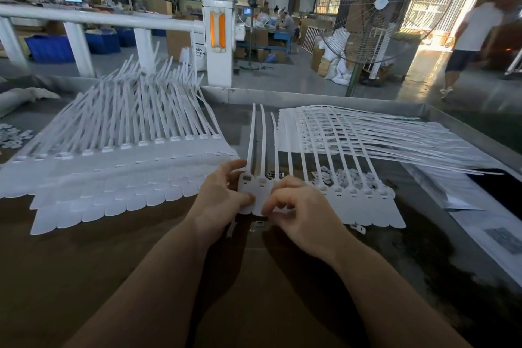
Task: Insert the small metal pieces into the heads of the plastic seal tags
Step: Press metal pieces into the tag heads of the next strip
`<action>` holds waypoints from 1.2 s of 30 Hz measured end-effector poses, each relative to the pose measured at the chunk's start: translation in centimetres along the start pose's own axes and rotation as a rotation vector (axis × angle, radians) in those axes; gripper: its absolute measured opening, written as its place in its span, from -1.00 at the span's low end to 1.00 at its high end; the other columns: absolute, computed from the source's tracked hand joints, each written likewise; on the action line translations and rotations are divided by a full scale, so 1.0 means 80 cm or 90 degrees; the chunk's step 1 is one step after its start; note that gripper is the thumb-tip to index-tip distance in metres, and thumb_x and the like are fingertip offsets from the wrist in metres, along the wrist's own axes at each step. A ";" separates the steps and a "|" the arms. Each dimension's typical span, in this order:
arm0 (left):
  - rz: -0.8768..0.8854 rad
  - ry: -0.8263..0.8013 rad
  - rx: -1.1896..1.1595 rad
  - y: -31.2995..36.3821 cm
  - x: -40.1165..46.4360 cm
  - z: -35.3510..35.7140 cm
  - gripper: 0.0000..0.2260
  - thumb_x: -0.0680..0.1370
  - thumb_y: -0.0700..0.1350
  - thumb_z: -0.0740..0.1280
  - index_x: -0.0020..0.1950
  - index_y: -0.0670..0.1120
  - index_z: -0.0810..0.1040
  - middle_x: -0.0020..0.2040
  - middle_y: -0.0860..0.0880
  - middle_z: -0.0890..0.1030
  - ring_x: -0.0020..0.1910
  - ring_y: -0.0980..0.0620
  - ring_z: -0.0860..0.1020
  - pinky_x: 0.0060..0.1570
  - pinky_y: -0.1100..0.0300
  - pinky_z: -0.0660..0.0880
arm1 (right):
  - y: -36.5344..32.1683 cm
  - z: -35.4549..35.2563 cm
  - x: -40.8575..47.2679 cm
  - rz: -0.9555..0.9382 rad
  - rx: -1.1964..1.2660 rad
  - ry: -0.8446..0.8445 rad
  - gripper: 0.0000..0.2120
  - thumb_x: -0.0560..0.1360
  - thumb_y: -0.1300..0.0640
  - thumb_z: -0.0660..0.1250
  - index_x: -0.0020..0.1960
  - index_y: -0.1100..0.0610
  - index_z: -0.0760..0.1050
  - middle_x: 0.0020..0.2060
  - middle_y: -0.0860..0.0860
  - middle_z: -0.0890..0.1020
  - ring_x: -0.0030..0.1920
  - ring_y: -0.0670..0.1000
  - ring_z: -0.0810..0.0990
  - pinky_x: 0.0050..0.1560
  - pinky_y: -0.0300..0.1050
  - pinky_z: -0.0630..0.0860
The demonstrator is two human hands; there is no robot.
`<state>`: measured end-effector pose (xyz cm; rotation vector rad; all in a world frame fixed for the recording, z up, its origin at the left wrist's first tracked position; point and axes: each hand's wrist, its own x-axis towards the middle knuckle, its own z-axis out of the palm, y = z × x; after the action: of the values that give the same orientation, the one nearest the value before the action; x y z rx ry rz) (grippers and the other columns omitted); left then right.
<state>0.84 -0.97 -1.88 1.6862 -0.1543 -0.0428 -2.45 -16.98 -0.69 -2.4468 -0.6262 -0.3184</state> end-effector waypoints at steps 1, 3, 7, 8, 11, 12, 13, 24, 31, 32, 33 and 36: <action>0.004 0.008 0.012 -0.001 0.000 0.000 -0.45 0.43 -0.39 0.36 0.31 0.06 0.36 0.06 0.12 0.47 -0.03 0.16 0.50 -0.29 0.39 0.52 | 0.001 0.001 -0.002 -0.016 -0.015 -0.012 -0.91 0.43 0.22 0.40 -0.15 0.05 0.61 -0.13 -0.27 0.40 -0.06 -0.23 0.41 0.02 -0.40 0.38; 0.007 0.018 0.027 -0.002 0.001 0.001 -0.45 0.43 -0.39 0.36 0.30 0.06 0.38 0.12 0.07 0.47 0.02 0.13 0.51 -0.16 0.31 0.54 | 0.003 0.002 -0.006 -0.035 -0.036 -0.026 -0.92 0.43 0.19 0.41 -0.12 0.04 0.64 -0.12 -0.25 0.40 -0.03 -0.20 0.40 0.02 -0.42 0.34; 0.004 0.015 0.038 -0.001 0.001 0.001 -0.48 0.43 -0.37 0.37 0.28 0.07 0.40 0.14 0.07 0.47 0.08 0.09 0.51 -0.04 0.21 0.56 | 0.005 0.003 -0.006 -0.055 -0.075 -0.037 -0.86 0.45 0.10 0.39 -0.01 0.00 0.64 -0.11 -0.27 0.37 -0.02 -0.20 0.36 0.06 -0.28 0.36; 0.004 0.015 0.041 -0.001 0.001 0.001 -0.48 0.43 -0.36 0.37 0.28 0.06 0.40 0.14 0.07 0.47 0.09 0.09 0.51 -0.04 0.21 0.57 | 0.005 0.003 -0.006 -0.056 -0.074 -0.037 -0.86 0.44 0.08 0.40 -0.01 0.00 0.64 -0.12 -0.27 0.36 -0.02 -0.20 0.35 0.06 -0.26 0.37; -0.001 0.013 0.038 0.000 0.000 0.001 -0.48 0.43 -0.38 0.36 0.30 0.04 0.40 0.17 0.03 0.47 0.11 0.04 0.50 0.02 0.10 0.57 | 0.004 0.004 -0.005 -0.050 -0.047 -0.032 -0.90 0.41 0.05 0.43 -0.10 0.03 0.64 -0.15 -0.27 0.36 -0.06 -0.18 0.37 0.02 -0.23 0.38; -0.004 0.011 0.037 0.001 0.000 0.001 -0.49 0.44 -0.38 0.36 0.30 0.03 0.40 0.18 0.02 0.47 0.13 0.02 0.50 0.05 0.06 0.56 | 0.004 0.005 -0.005 -0.047 -0.039 -0.033 -0.92 0.40 0.05 0.44 -0.13 0.04 0.63 -0.15 -0.26 0.37 -0.07 -0.18 0.38 0.02 -0.25 0.37; -0.005 0.010 0.035 0.001 0.000 0.001 -0.49 0.44 -0.38 0.36 0.30 0.02 0.40 0.19 0.02 0.47 0.13 0.02 0.50 0.06 0.04 0.56 | 0.004 0.006 -0.005 -0.045 -0.031 -0.034 -0.93 0.39 0.06 0.44 -0.15 0.04 0.62 -0.15 -0.25 0.38 -0.07 -0.19 0.38 0.01 -0.27 0.36; 0.002 0.009 0.030 0.001 -0.001 0.000 -0.50 0.44 -0.38 0.35 0.28 0.04 0.41 0.17 0.05 0.47 0.03 0.13 0.50 -0.19 0.30 0.55 | 0.001 0.008 -0.005 -0.016 0.001 -0.042 -0.89 0.40 0.07 0.45 -0.10 0.06 0.64 -0.13 -0.20 0.43 -0.06 -0.16 0.42 0.01 -0.31 0.38; 0.000 0.012 0.028 -0.001 -0.001 0.001 -0.50 0.43 -0.39 0.36 0.26 0.04 0.42 0.13 0.06 0.49 0.05 0.12 0.51 -0.19 0.32 0.54 | 0.000 0.007 -0.005 -0.006 0.013 -0.059 -0.89 0.42 0.09 0.43 -0.07 0.08 0.61 -0.13 -0.27 0.38 -0.03 -0.22 0.37 0.10 -0.24 0.38; 0.000 0.011 0.028 -0.001 -0.001 0.001 -0.50 0.43 -0.39 0.36 0.26 0.03 0.42 0.12 0.06 0.49 0.06 0.11 0.51 -0.17 0.31 0.54 | 0.000 0.006 -0.005 -0.004 0.010 -0.065 -0.88 0.42 0.08 0.42 -0.07 0.08 0.61 -0.11 -0.25 0.38 -0.02 -0.21 0.37 0.11 -0.23 0.38; 0.001 0.011 0.028 0.000 -0.001 0.001 -0.50 0.42 -0.39 0.36 0.25 0.03 0.43 0.11 0.07 0.49 0.06 0.11 0.51 -0.17 0.30 0.54 | 0.000 0.006 -0.005 -0.002 0.007 -0.071 -0.88 0.42 0.07 0.41 -0.06 0.08 0.60 -0.10 -0.24 0.39 -0.02 -0.21 0.37 0.12 -0.23 0.37; 0.007 0.014 0.034 0.000 -0.002 0.001 -0.51 0.43 -0.39 0.36 0.23 0.05 0.43 0.09 0.09 0.49 0.04 0.13 0.51 -0.18 0.32 0.54 | 0.000 0.005 -0.004 0.005 0.010 -0.085 -0.88 0.43 0.07 0.40 -0.06 0.07 0.59 -0.08 -0.23 0.39 0.00 -0.20 0.37 0.13 -0.21 0.37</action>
<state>0.71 -1.05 -1.86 1.7383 -0.1503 -0.0122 -2.69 -16.86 -1.14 -2.4697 -0.6730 -0.1468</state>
